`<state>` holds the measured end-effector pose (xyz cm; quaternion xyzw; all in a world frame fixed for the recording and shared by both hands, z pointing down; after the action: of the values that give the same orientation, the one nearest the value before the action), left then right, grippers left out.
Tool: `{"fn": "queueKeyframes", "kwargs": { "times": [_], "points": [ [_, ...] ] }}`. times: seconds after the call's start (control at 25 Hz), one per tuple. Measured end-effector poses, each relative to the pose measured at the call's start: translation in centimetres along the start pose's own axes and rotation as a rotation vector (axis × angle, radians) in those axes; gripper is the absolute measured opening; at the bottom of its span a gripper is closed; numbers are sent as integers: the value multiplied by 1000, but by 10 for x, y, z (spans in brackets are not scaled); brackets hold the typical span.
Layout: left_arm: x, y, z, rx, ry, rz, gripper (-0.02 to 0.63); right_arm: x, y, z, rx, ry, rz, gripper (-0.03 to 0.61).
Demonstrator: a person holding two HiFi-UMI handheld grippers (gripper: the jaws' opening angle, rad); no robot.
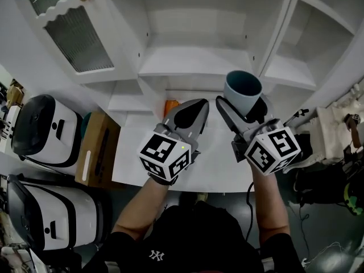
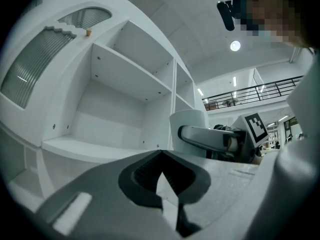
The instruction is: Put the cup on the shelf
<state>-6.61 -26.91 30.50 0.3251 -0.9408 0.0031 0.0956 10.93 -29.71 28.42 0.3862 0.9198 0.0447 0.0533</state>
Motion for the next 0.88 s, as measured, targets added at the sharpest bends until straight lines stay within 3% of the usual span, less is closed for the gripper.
{"fn": "queueKeyframes", "kwargs": {
  "times": [0.36, 0.88],
  "points": [
    [16, -22, 8, 7, -13, -12, 0, -27, -44, 11, -21, 69, -68, 387],
    [51, -65, 12, -2, 11, -35, 0, -77, -105, 3, 27, 78, -140, 388]
  ]
}}
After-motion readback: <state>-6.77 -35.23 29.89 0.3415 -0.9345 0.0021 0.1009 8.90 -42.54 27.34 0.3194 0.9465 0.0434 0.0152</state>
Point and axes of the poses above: the fingertips, and each gripper's own axes: y backward along the fingers, x to its left, z out of its top, the point moved 9 cm from there along y, backward along the fingers, and after that the axes turned 4 degrees about y, right-handed, at the moved point
